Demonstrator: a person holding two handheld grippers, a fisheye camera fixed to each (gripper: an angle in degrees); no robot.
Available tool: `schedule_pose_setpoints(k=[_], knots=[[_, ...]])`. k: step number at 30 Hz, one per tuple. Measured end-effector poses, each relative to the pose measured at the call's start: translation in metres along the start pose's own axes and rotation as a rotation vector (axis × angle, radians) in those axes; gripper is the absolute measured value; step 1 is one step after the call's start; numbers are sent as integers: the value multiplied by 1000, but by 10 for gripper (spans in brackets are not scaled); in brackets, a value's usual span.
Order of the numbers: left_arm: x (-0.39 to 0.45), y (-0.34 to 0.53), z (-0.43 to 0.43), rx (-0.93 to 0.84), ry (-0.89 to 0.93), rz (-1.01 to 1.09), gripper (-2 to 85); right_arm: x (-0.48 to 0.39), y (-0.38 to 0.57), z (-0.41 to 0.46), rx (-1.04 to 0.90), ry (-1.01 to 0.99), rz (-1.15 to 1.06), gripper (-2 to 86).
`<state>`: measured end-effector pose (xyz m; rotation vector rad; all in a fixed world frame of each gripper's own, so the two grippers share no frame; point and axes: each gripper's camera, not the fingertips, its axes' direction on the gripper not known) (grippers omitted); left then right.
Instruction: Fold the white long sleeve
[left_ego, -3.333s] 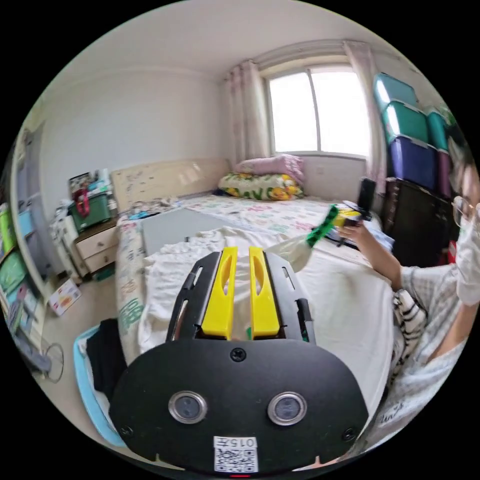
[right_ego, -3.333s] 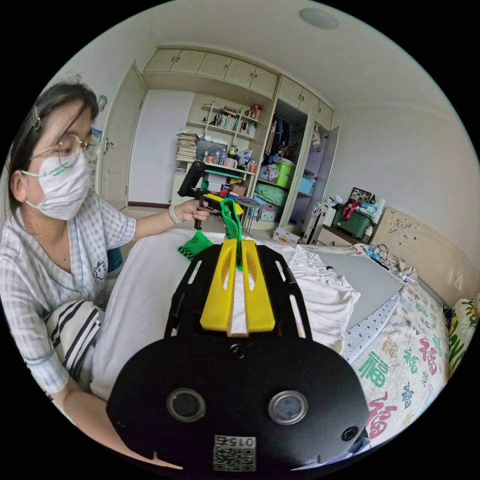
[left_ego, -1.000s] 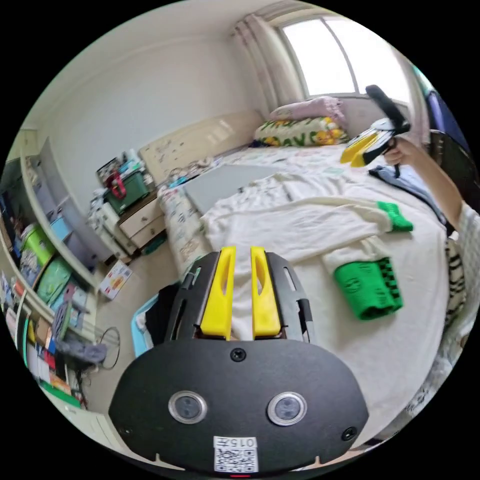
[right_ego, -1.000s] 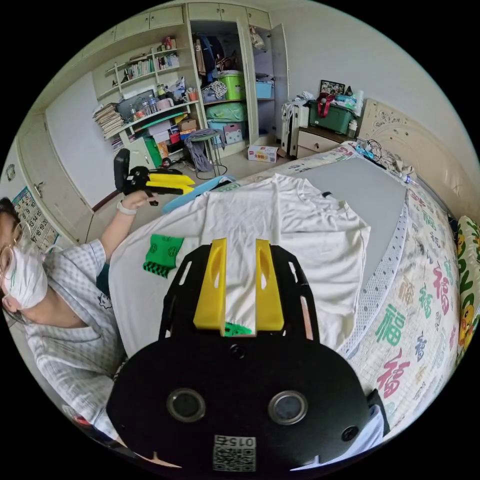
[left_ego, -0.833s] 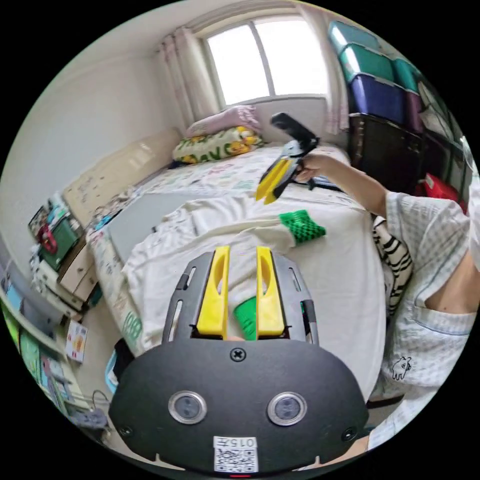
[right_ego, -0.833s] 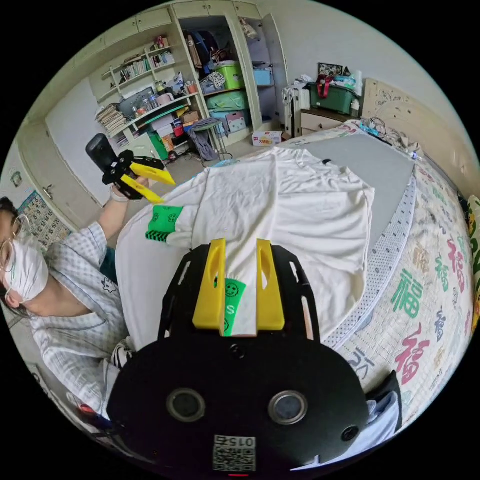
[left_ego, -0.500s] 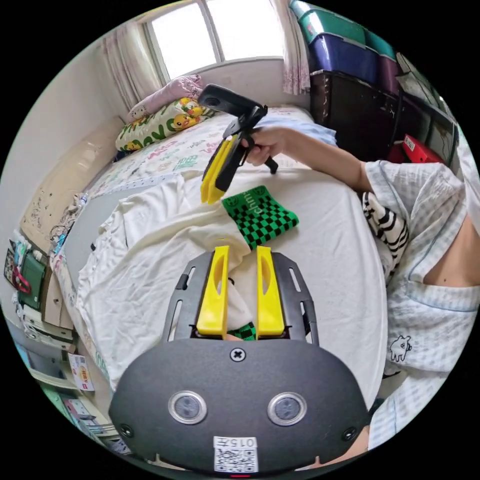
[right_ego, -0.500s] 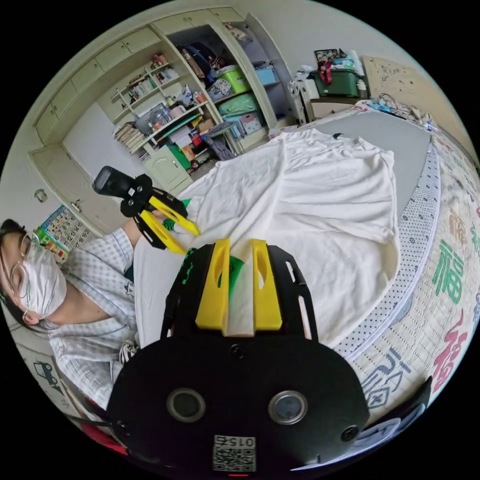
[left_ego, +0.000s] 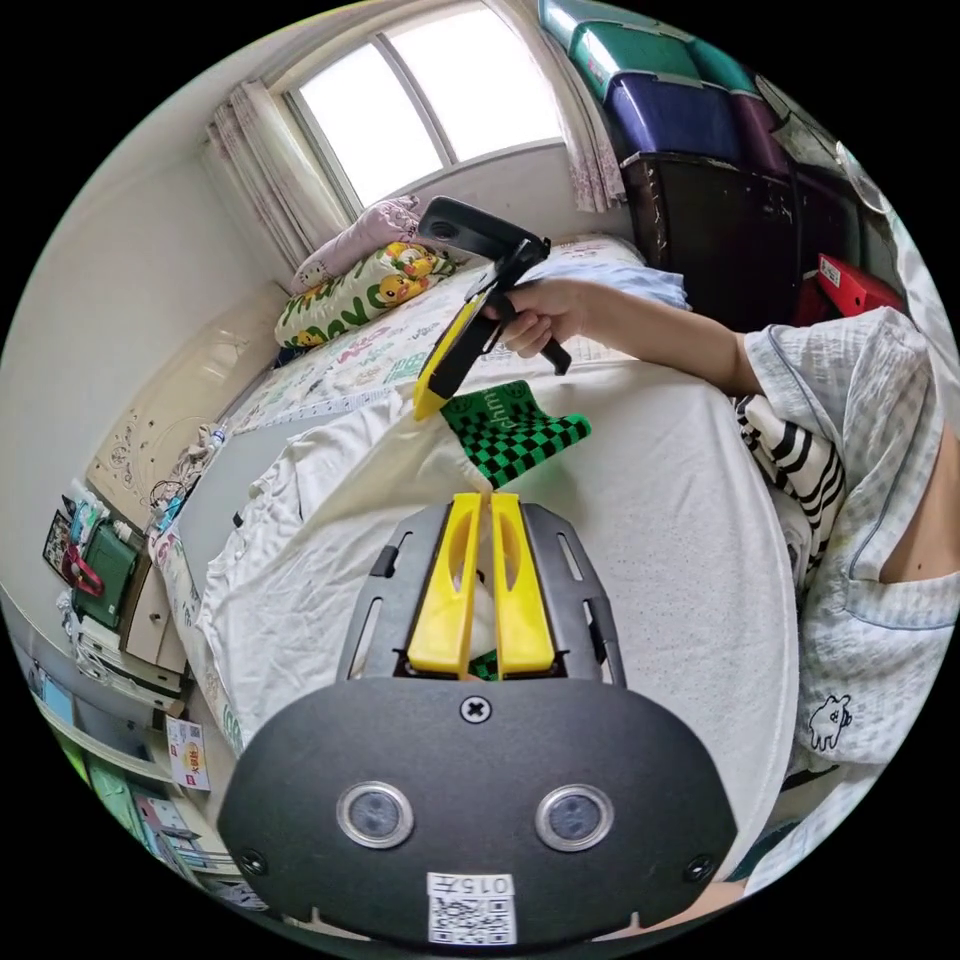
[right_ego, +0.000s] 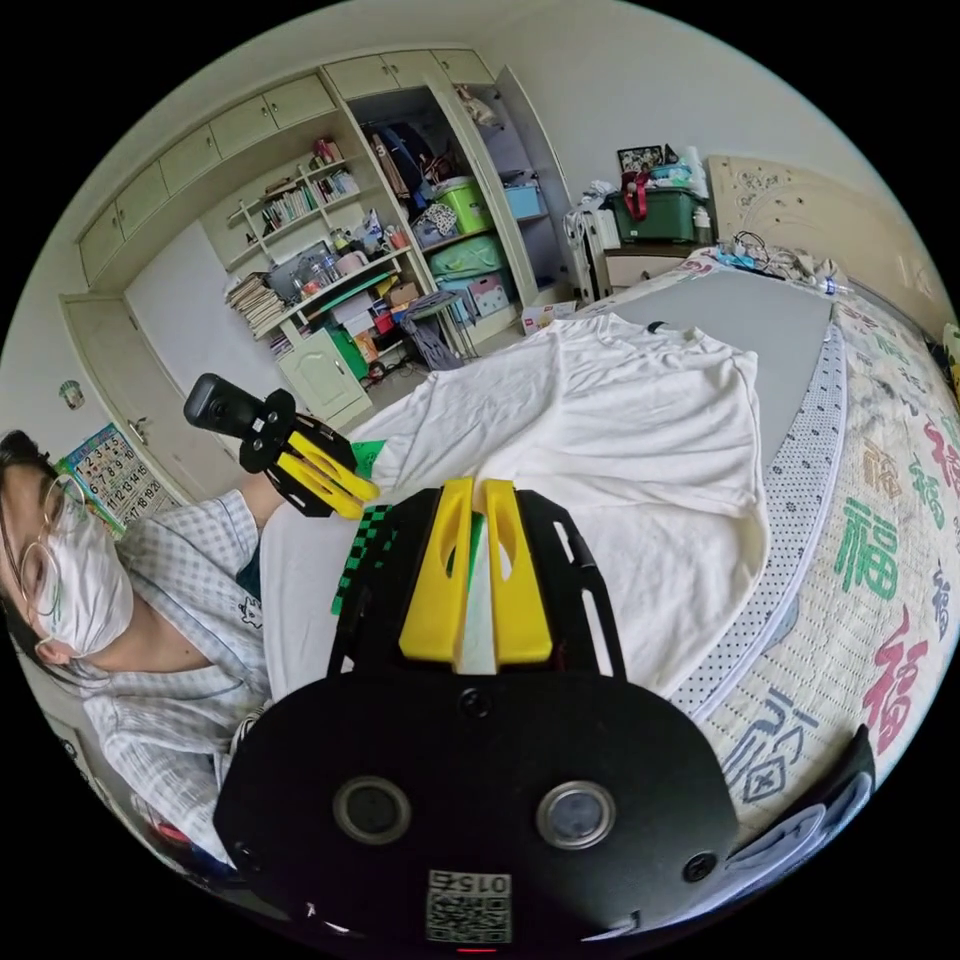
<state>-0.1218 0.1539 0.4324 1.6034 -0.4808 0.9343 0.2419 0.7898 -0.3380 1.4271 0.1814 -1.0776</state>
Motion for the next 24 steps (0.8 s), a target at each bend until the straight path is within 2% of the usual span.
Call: schedule_pose_setpoints(k=[6, 8, 10, 13, 18, 21, 24], knots=[[38, 11, 27, -93, -14, 42, 7, -11, -1, 22, -130, 171, 2, 7], [58, 16, 40, -150, -38, 77, 6, -15, -2, 43, -230, 285, -8, 1], [77, 23, 49, -183, -89, 112, 6, -21, 0, 53, -248, 363, -35, 0], [95, 40, 50, -182, -127, 131, 6, -26, 1, 43, -196, 309, -31, 14], [94, 76, 46, -170, -81, 76, 8, -38, 4, 33, -131, 259, -71, 34], [66, 101, 23, -154, -16, -92, 12, -46, 2, 50, -223, 254, -108, 48], [9, 139, -29, -71, 27, -249, 19, -39, -12, 36, -138, 241, -46, 60]])
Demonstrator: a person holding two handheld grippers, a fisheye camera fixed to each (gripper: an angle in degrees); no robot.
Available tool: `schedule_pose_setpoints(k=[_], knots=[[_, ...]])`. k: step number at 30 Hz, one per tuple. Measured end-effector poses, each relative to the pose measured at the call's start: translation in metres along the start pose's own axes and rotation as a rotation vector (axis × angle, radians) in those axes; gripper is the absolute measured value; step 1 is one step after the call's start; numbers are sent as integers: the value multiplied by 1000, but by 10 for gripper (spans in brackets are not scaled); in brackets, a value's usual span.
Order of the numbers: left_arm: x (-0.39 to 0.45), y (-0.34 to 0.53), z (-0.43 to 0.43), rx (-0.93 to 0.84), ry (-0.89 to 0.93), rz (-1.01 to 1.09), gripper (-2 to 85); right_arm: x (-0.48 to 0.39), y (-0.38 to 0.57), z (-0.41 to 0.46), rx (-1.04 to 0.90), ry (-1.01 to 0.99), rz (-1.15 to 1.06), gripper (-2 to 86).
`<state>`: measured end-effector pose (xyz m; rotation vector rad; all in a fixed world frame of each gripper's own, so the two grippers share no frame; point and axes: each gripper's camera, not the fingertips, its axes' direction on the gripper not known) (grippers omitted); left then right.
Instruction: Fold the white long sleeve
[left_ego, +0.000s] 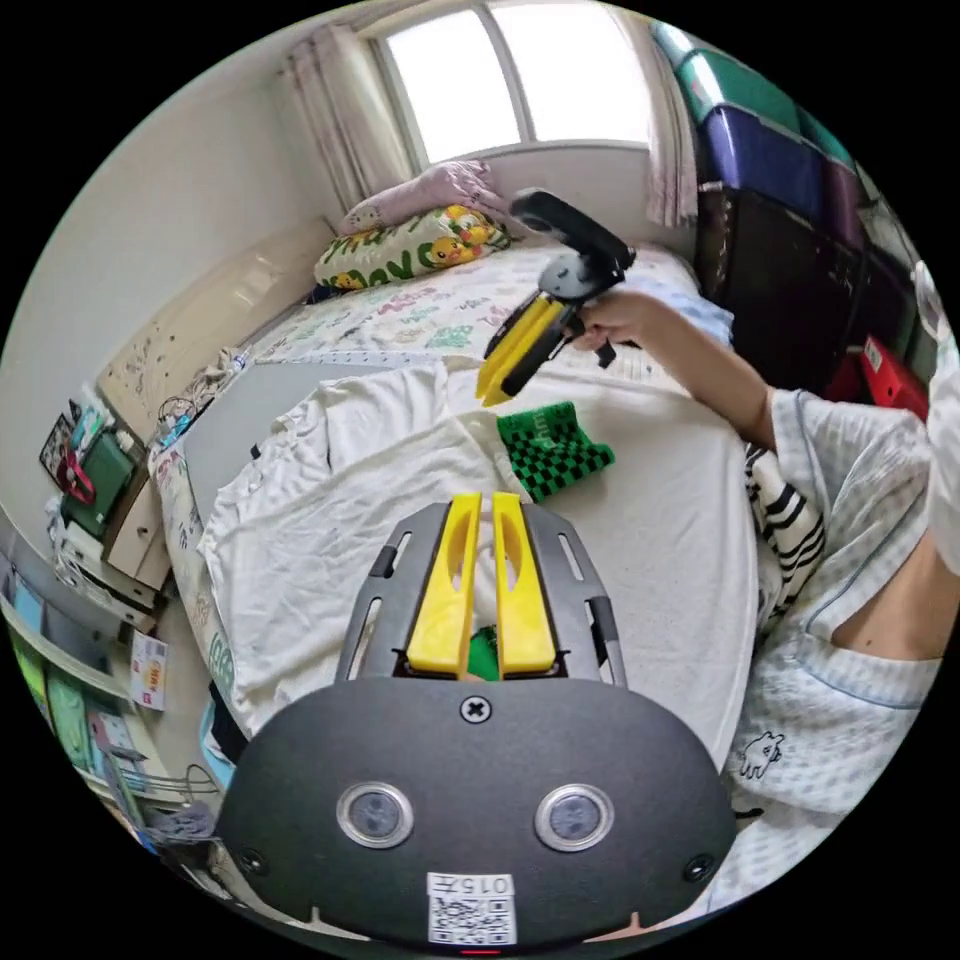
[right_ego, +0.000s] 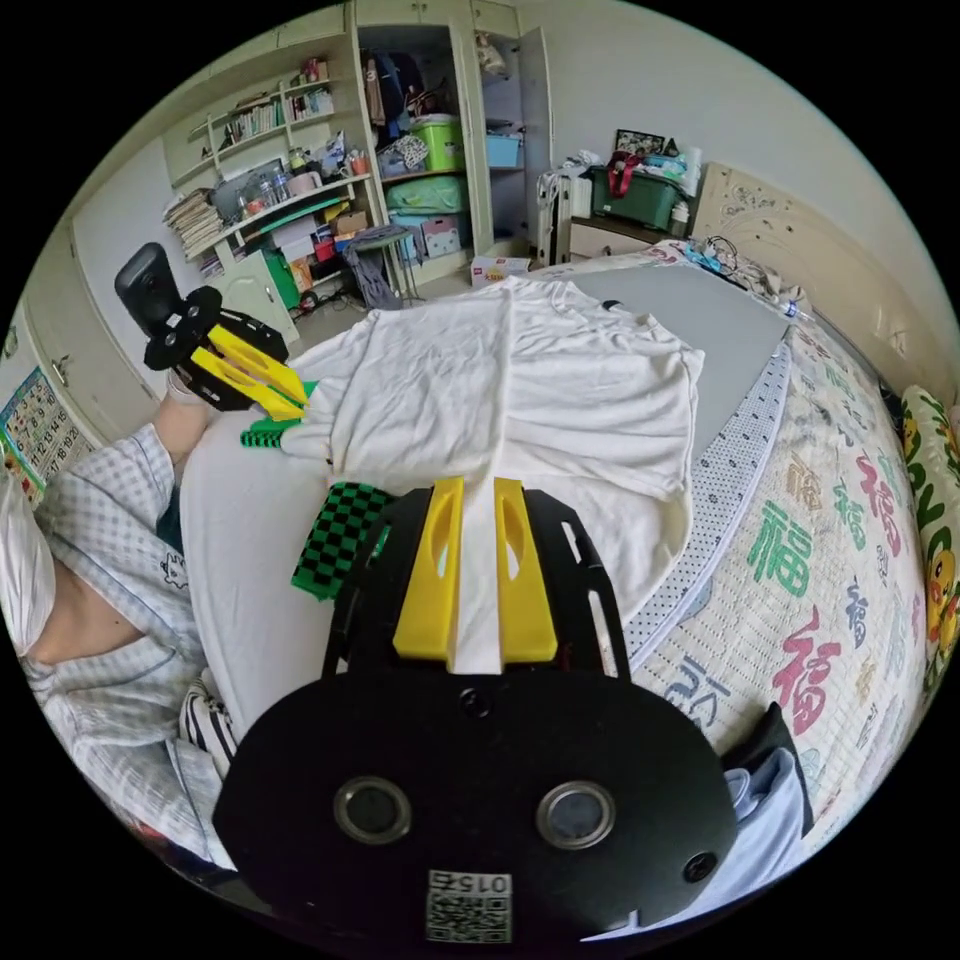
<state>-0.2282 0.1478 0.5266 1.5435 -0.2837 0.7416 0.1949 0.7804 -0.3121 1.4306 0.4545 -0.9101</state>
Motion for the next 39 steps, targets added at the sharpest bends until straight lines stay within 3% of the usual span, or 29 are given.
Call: schedule_pose_setpoints(k=[3, 5, 10, 14, 24, 32, 39], knots=[[-103, 27, -32, 20, -181, -139, 34, 20, -26, -6, 54, 62, 49, 73], [-203, 56, -28, 56, -326, -282, 61, 36, -59, 5, 86, 213, 94, 92], [-402, 139, 65, -19, -222, -677, 110, 85, -128, 60, 79, 278, 237, 131], [-475, 202, 138, -11, -158, -792, 119, 125, -164, 101, 59, 311, 363, 152], [-503, 285, 191, -31, -113, -803, 103, 155, -193, 155, -91, 261, 472, 168], [-496, 304, 180, 26, -81, -760, 24, 153, -192, 171, -98, 244, 479, 67], [-488, 289, 152, 84, -153, -719, 10, 134, -188, 186, -99, 317, 418, 40]])
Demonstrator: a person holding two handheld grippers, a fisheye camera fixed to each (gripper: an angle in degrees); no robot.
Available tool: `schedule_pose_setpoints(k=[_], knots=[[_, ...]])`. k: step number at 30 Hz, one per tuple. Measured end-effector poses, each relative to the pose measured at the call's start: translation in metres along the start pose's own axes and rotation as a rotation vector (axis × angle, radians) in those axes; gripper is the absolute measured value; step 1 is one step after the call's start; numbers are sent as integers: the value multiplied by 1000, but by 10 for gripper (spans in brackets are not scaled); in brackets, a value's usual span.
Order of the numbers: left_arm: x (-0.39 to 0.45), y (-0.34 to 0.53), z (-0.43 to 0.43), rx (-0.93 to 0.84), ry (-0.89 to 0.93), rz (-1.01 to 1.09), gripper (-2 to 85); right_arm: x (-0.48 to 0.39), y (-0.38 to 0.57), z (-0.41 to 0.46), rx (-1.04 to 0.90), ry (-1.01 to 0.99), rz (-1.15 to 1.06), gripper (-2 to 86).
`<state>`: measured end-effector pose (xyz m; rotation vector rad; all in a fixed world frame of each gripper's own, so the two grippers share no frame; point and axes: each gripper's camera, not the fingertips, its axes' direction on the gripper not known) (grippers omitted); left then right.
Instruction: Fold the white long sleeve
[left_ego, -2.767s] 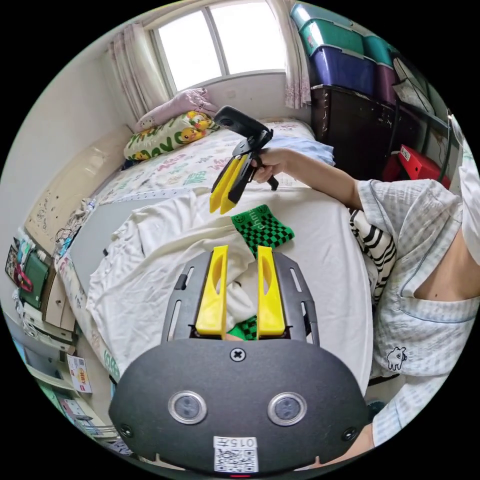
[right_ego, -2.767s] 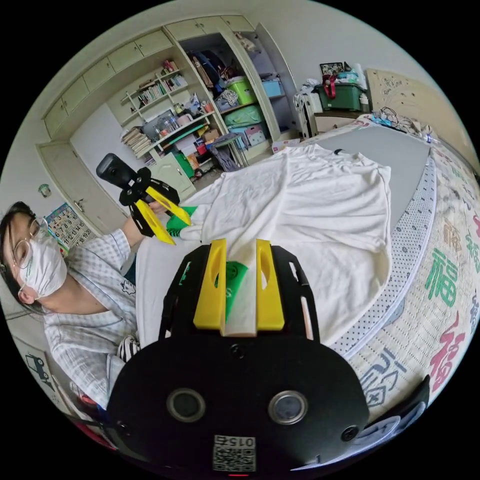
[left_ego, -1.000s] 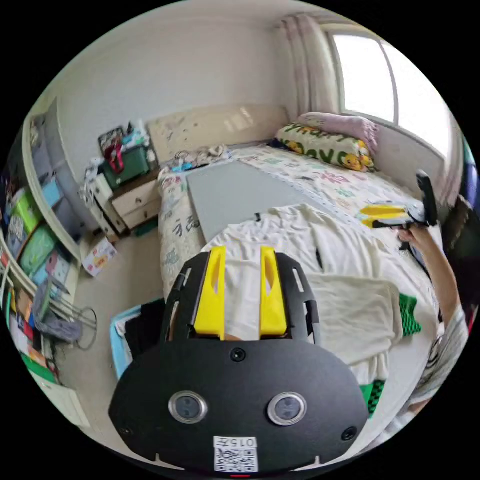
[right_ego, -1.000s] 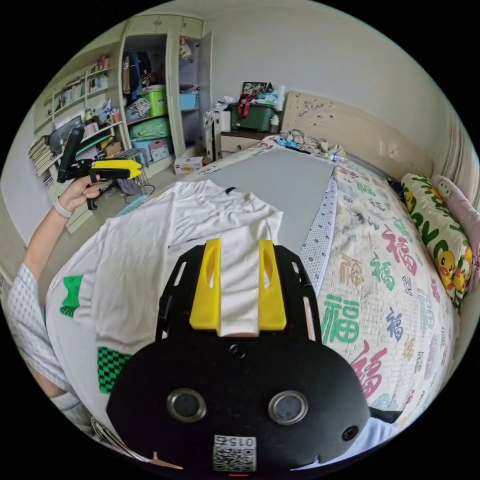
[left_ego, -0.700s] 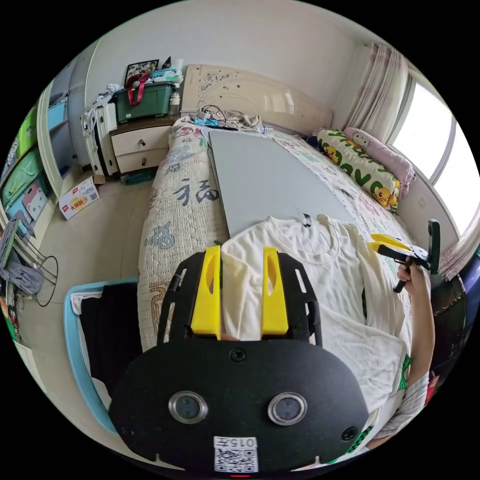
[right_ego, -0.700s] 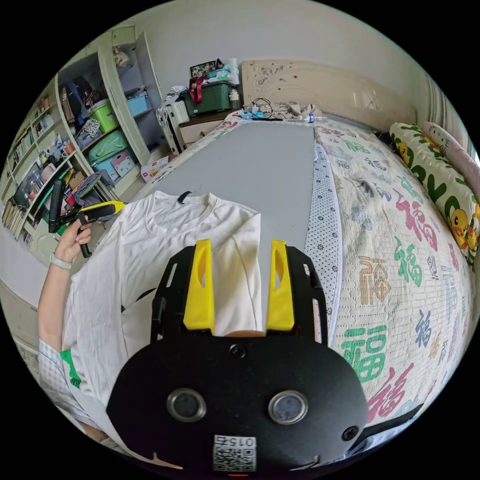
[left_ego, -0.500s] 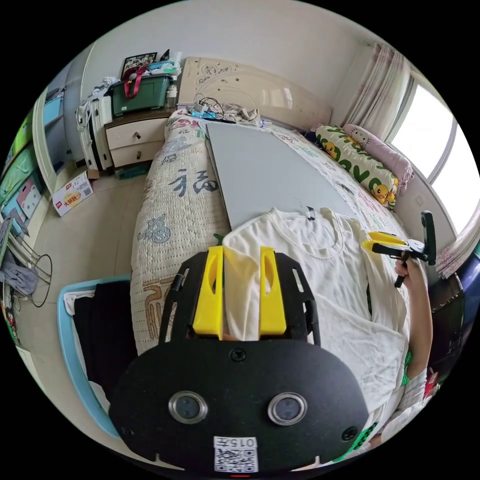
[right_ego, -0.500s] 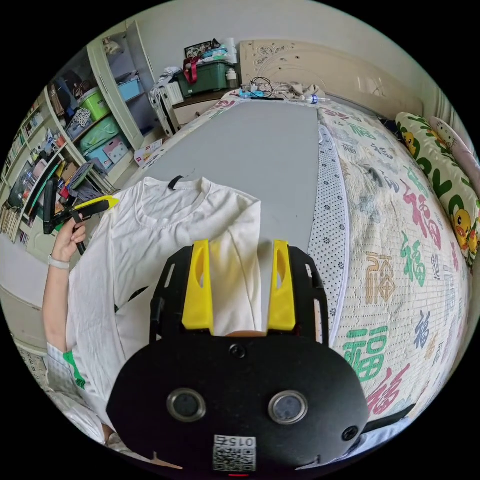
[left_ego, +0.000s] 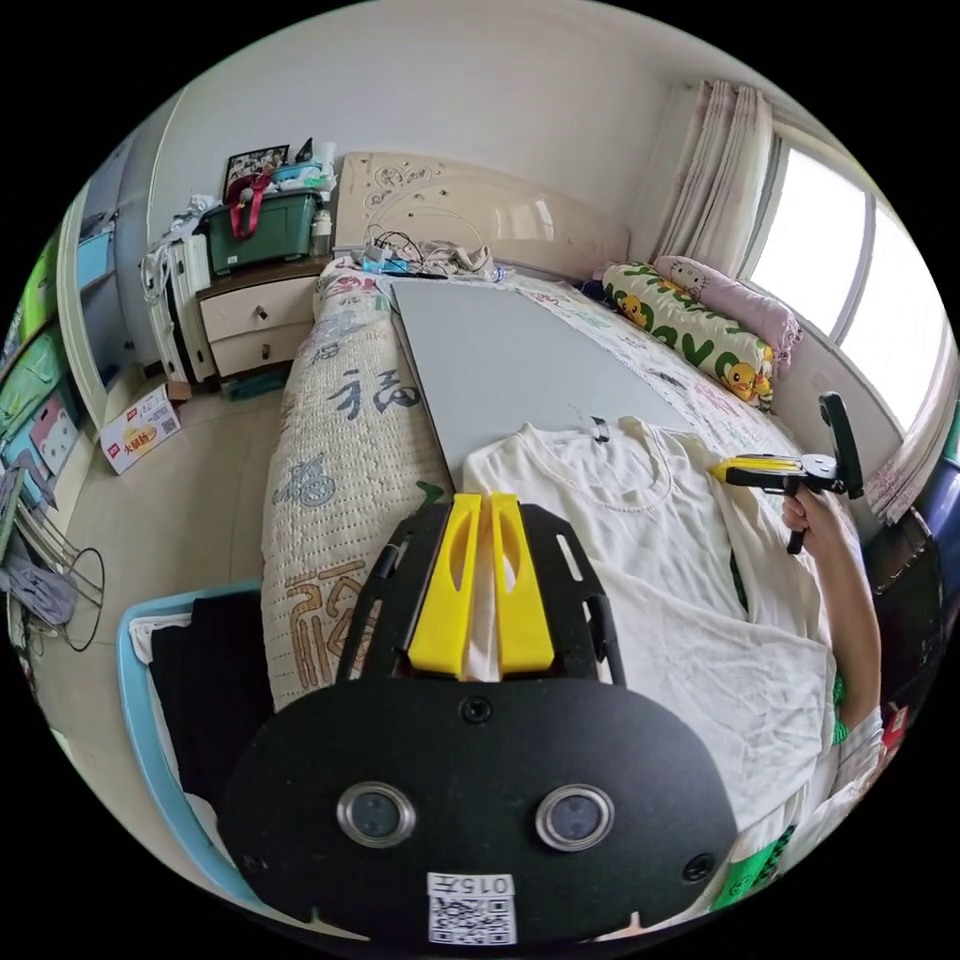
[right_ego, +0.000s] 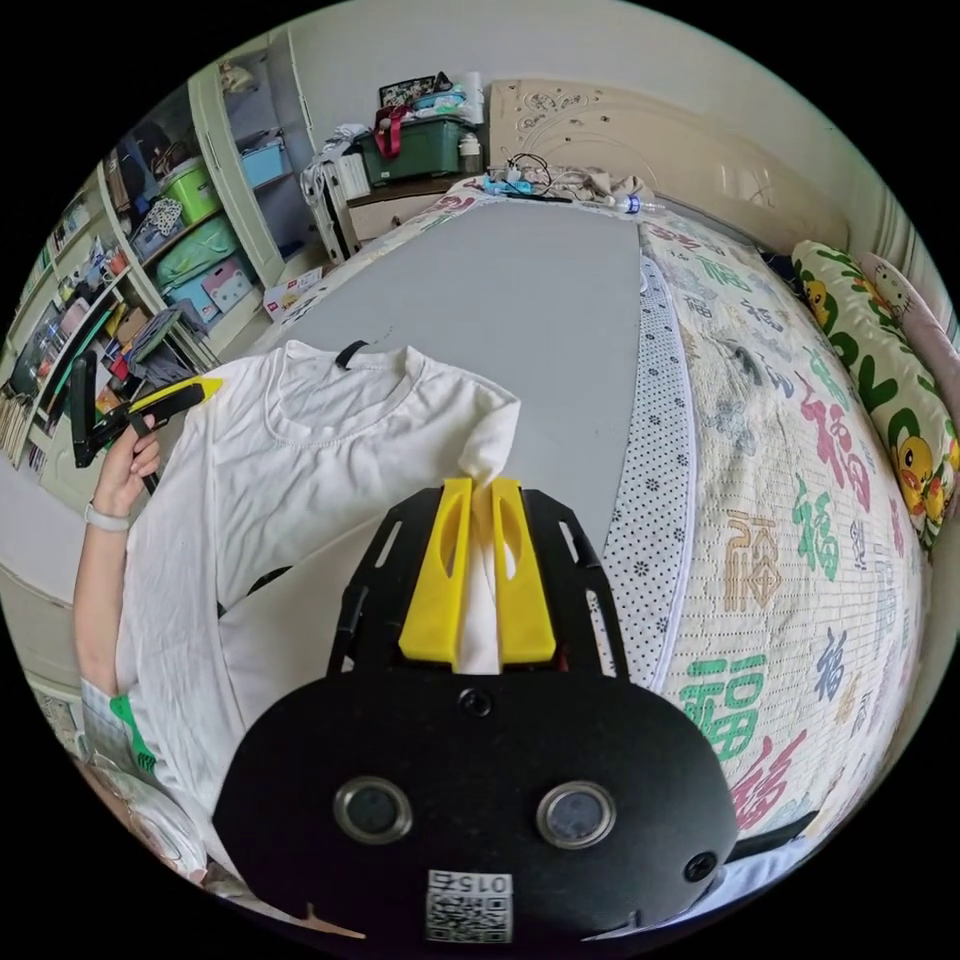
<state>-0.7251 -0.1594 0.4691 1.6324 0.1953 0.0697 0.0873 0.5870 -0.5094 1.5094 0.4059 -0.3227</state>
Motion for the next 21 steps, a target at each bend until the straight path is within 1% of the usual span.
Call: schedule_pose_setpoints(k=[8, 12, 15, 16, 18, 20, 21], knots=[[15, -34, -33, 42, -14, -7, 8, -3, 23, 12, 41, 22, -10, 28], [31, -65, -63, 83, -11, 51, 7, 2, 37, 11, 88, 43, 13, 24], [48, -100, -113, 101, -9, 62, 7, -2, 55, -13, 113, 102, -39, 21], [59, -112, -141, 113, 4, 83, 7, -4, 67, -33, 150, 116, -48, 21], [80, -123, -191, 136, 35, 105, 7, -5, 92, -71, 229, 55, -33, 20], [119, -113, -269, 187, 67, 189, 7, -14, 144, -124, 321, -46, -84, 20], [129, -105, -290, 202, 77, 212, 7, -16, 161, -136, 344, -67, -102, 20]])
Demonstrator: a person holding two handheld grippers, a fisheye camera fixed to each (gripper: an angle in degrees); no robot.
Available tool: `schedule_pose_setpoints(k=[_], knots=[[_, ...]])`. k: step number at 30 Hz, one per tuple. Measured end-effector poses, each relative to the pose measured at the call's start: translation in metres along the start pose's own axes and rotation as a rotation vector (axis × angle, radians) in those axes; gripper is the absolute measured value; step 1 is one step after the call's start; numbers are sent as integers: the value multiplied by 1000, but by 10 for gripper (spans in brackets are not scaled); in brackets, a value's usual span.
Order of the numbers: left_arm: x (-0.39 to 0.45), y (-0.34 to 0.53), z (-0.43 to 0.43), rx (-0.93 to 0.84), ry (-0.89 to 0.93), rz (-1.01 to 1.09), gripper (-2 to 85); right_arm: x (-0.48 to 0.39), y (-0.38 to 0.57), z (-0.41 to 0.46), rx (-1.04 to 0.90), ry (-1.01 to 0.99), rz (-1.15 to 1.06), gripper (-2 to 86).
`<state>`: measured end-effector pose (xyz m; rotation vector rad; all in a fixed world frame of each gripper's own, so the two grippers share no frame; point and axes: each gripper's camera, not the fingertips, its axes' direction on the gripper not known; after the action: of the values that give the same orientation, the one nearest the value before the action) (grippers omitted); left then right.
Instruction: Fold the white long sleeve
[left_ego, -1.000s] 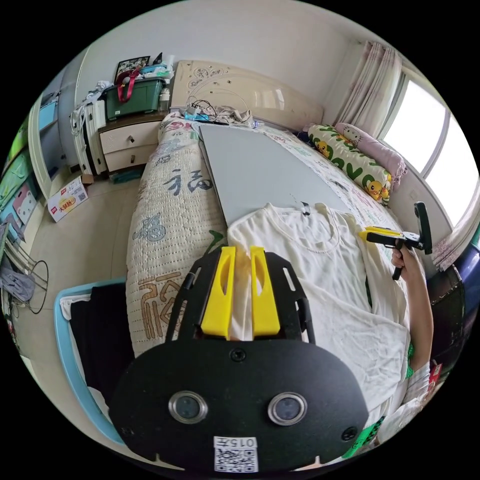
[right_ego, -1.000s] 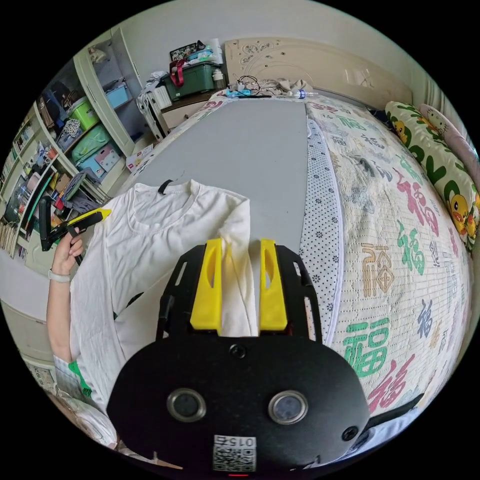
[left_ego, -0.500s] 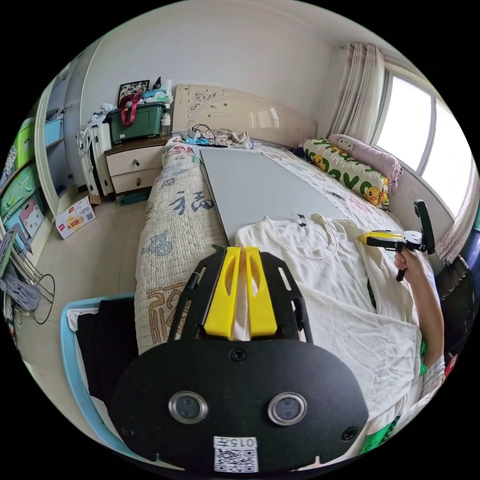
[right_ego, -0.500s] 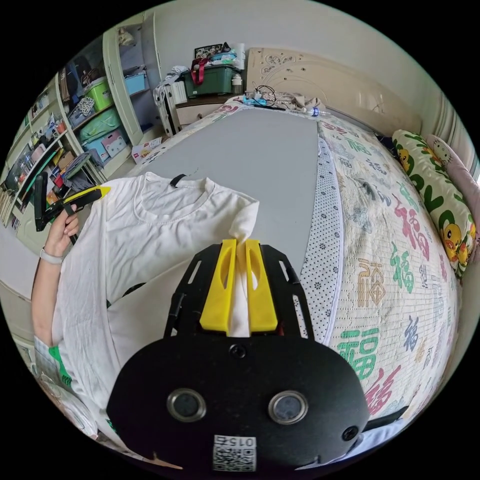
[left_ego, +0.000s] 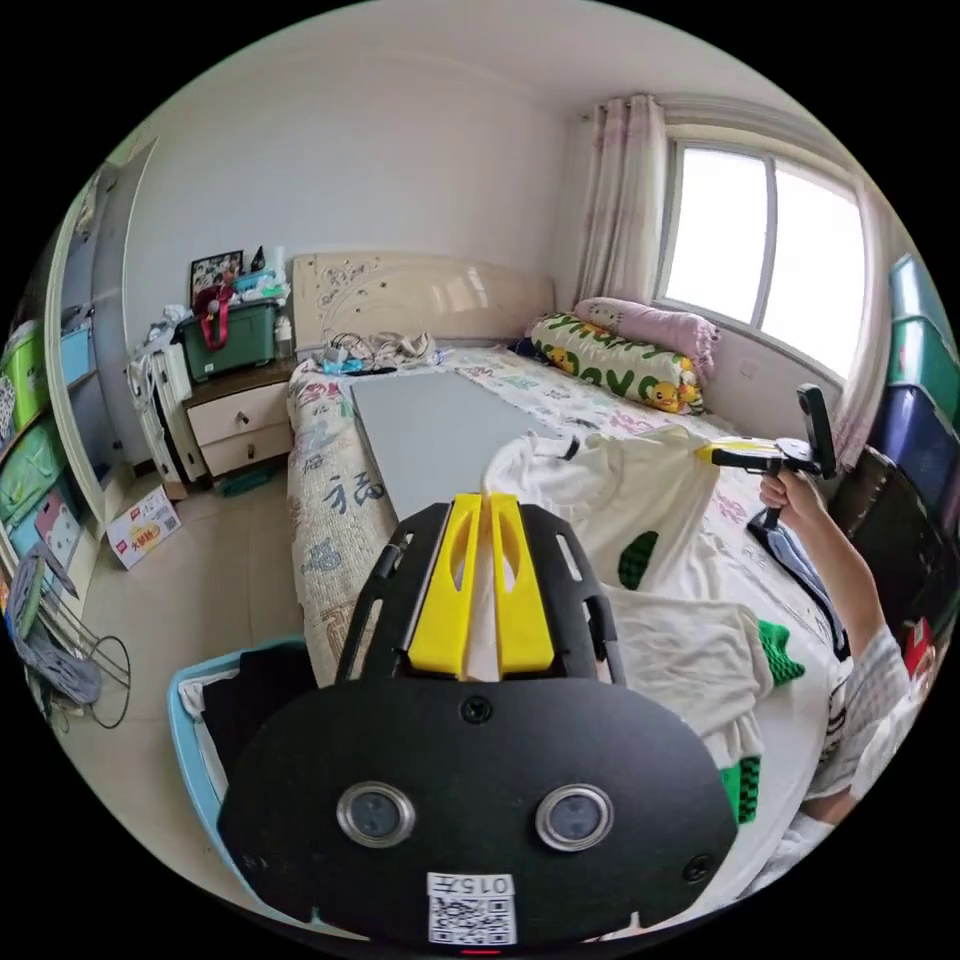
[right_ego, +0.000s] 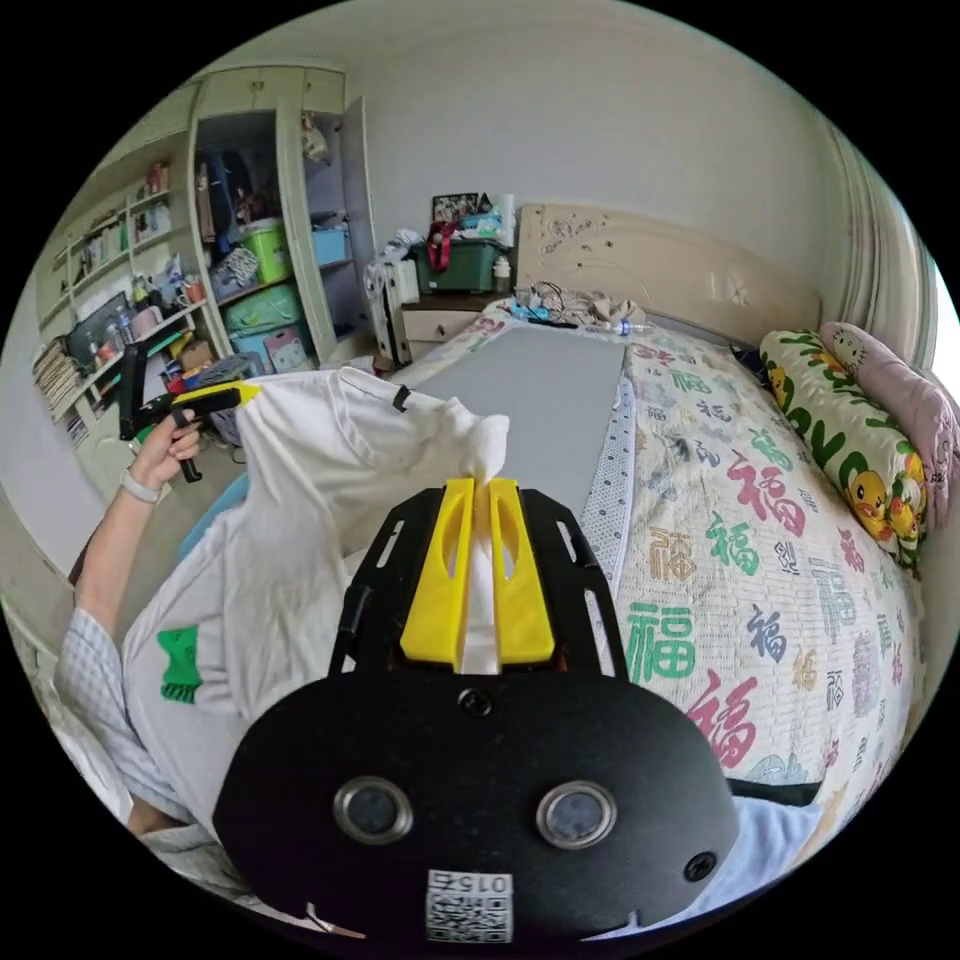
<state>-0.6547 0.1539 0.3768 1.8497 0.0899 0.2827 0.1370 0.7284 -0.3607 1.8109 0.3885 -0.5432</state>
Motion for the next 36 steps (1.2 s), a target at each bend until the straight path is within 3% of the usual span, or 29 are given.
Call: schedule_pose_setpoints(k=[5, 8, 12, 14, 22, 26, 28, 30, 32, 36], knots=[[121, 104, -205, 174, 83, 218, 8, -42, 153, -122, 72, -165, -194, 21], [179, 204, -265, 132, 69, 367, 8, -50, 245, -137, 28, -228, -215, 25], [191, 284, -292, 69, 133, 340, 8, -34, 295, -130, -131, -313, -210, 27], [176, 300, -304, 75, 169, 270, 7, -25, 310, -133, -170, -394, -238, 18], [152, 268, -321, 126, 149, 289, 8, -19, 317, -139, -179, -363, -261, -6], [117, 260, -300, -30, 157, 307, 14, -13, 328, -123, -300, -355, -224, -1], [89, 261, -302, -25, 179, 289, 20, 3, 329, -125, -252, -349, -138, 17], [50, 253, -317, 81, 171, 206, 26, 24, 324, -129, -170, -352, -37, 51], [-16, 226, -328, 211, 107, -8, 42, 40, 308, -122, -106, -298, 62, 85], [-105, 171, -279, 205, 61, -230, 88, 45, 269, -83, -70, -277, 164, 124]])
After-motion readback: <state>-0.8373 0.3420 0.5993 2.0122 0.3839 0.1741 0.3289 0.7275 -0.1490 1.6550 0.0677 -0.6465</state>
